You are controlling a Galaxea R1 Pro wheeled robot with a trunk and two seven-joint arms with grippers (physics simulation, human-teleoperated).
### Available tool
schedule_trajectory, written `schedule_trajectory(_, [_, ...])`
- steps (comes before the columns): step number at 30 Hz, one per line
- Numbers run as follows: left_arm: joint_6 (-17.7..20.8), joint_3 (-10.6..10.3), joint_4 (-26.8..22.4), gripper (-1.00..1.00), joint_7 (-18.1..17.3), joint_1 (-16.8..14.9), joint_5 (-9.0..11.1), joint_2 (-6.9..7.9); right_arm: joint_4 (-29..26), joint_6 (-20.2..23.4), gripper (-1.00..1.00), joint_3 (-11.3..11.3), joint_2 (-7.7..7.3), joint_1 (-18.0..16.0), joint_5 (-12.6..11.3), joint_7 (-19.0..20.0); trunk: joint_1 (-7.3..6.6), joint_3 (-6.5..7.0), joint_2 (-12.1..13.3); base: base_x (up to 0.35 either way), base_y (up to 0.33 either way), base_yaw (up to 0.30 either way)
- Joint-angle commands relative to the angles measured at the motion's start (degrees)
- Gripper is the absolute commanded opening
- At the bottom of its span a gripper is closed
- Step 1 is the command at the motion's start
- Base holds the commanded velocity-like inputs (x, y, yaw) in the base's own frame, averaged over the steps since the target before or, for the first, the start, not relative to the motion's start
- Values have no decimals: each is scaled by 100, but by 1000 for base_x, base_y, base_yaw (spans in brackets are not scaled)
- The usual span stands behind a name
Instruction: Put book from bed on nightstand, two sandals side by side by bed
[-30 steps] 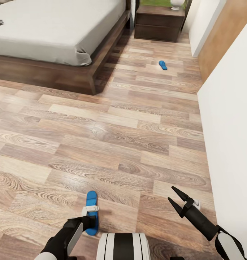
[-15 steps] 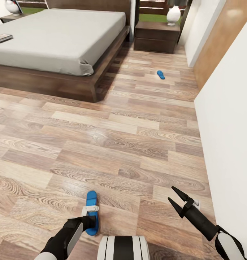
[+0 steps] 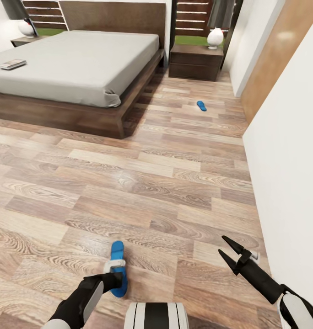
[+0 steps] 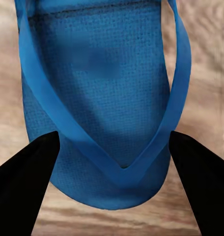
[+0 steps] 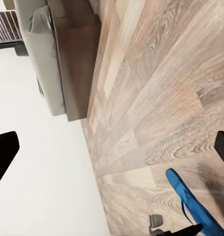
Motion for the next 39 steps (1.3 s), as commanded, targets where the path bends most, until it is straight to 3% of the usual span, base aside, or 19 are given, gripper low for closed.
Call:
schedule_trajectory(1, [30, -6, -10, -100, -98, 0, 70, 26, -4, 37, 100, -9, -104, -3, -6, 3, -3, 19, 0, 0, 0, 0])
schedule_trajectory(4, [31, -4, -20, -100, -356, 0, 103, 72, -14, 37, 100, -10, -307, -2, 9, 2, -11, 86, 4, 0, 0, 0])
schedule_trajectory(7, [31, 3, -27, -100, -615, 0, 118, 158, -67, 37, 100, -10, -378, -1, 18, 2, -19, 152, 8, 0, 0, 0])
schedule_trajectory(16, [24, 151, -33, -100, -848, 0, 116, 209, -127, 37, 100, -11, -395, -3, 20, 2, -42, 352, 20, 0, 0, 0])
schedule_trajectory(39, [27, 163, -94, -100, -854, 0, 122, 208, -112, 37, 100, -2, -384, -3, 20, 2, -101, 861, 51, 0, 0, 0])
